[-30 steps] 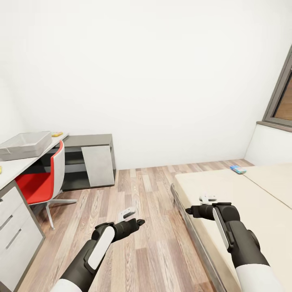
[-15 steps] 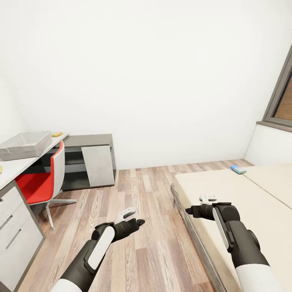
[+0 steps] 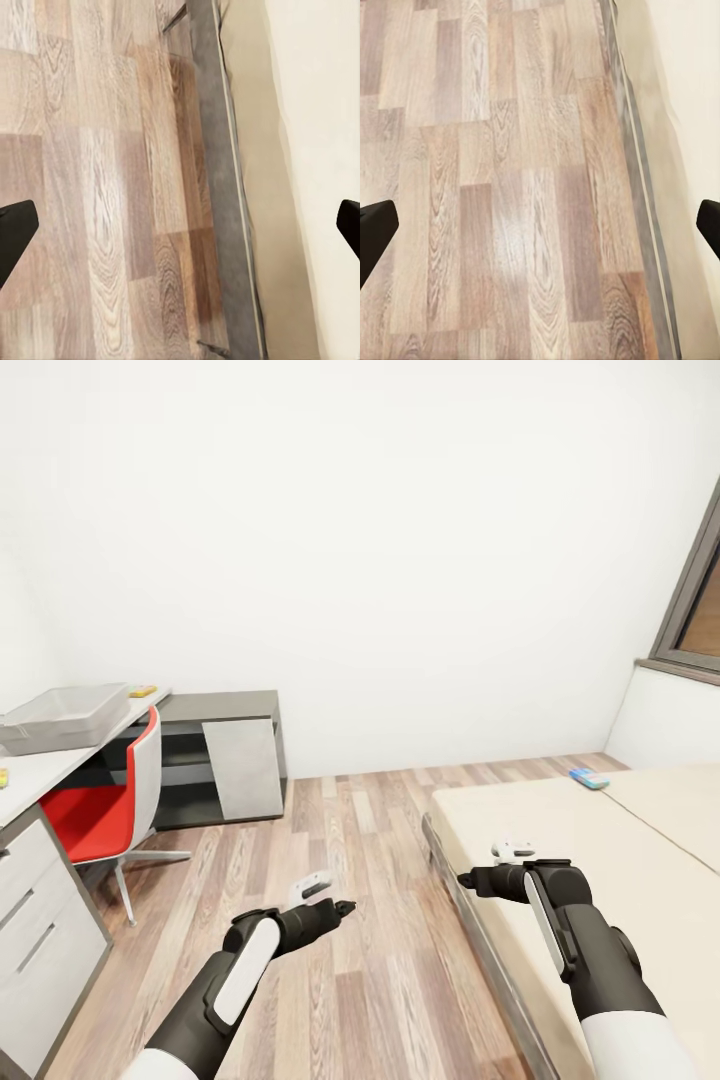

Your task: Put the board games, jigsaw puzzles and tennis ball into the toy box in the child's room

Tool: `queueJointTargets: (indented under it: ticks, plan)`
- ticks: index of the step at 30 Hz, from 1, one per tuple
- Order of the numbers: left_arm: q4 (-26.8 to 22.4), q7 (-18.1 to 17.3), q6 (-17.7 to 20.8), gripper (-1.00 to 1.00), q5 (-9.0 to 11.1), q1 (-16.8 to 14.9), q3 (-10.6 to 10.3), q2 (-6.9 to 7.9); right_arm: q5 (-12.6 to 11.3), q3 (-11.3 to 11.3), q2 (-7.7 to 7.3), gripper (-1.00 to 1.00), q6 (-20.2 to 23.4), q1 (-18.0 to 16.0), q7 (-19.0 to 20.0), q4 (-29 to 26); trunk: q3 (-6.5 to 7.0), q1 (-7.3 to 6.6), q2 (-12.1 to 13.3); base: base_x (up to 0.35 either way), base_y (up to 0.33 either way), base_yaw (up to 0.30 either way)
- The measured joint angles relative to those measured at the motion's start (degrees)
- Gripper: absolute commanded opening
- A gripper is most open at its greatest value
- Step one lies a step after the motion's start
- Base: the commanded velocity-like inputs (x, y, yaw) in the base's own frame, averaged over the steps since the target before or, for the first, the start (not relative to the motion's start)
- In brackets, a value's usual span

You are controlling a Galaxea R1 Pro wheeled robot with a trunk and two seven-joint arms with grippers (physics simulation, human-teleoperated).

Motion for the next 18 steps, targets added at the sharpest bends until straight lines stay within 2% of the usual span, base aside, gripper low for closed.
queueJointTargets:
  ticks: [13, 18]
  plan:
    - [-0.3, -0.2, 0.5, 1.00, 0.1, 0.2, 0.0, 0.82, 0.0, 0.0, -0.03, 1.00, 0.1, 0.1, 0.2, 0.0, 0.00, 0.00, 0.0, 0.000, 0.000, 0.203]
    - [-0.3, -0.2, 0.5, 1.00, 0.1, 0.2, -0.1, 0.91, 0.0, 0.0, -0.04, 1.00, 0.1, 0.1, 0.2, 0.0, 0.00, 0.00, 0.0, 0.000, 0.000, 0.126]
